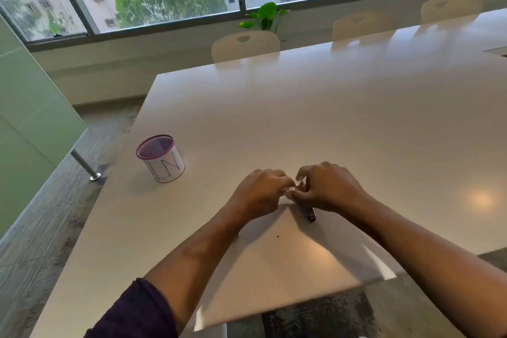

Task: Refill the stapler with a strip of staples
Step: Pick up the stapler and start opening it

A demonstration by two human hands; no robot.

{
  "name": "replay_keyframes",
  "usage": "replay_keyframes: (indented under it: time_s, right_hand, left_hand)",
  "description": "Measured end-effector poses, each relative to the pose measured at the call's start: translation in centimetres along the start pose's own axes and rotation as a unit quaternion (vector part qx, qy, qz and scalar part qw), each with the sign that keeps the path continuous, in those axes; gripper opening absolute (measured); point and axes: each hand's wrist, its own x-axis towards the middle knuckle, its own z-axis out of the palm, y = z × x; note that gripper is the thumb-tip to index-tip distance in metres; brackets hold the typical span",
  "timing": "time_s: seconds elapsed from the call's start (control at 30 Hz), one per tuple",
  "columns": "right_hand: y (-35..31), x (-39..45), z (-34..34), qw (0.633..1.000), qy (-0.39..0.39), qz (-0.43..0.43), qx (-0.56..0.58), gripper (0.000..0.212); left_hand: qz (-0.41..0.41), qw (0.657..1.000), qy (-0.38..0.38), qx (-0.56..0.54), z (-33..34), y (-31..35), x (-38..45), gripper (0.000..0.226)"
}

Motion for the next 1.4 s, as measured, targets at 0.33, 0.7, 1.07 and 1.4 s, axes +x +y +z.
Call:
replay_keyframes:
  time_s: [0.33, 0.7, 1.07, 1.4]
  right_hand:
    - [0.2, 0.8, 0.9, 0.971, -0.026, 0.06, 0.229, 0.033]
    - [0.5, 2.4, 1.5, 0.793, -0.018, 0.066, 0.605, 0.027]
    - [-0.7, 3.0, 1.3, 0.767, -0.033, 0.032, 0.64, 0.037]
    - [-1.4, 2.7, 0.8, 0.724, -0.115, 0.003, 0.68, 0.075]
  left_hand:
    - [-0.164, 0.963, 0.051, -0.209, 0.4, 0.2, -0.1, 0.026]
    - [-0.277, 0.666, 0.052, -0.691, -0.3, 0.2, -1.3, 0.035]
    - [-0.261, 0.748, 0.144, -0.593, -1.0, 0.4, -2.5, 0.026]
    - [-0.246, 0.709, 0.11, -0.652, -1.4, 0.3, -2.9, 0.029]
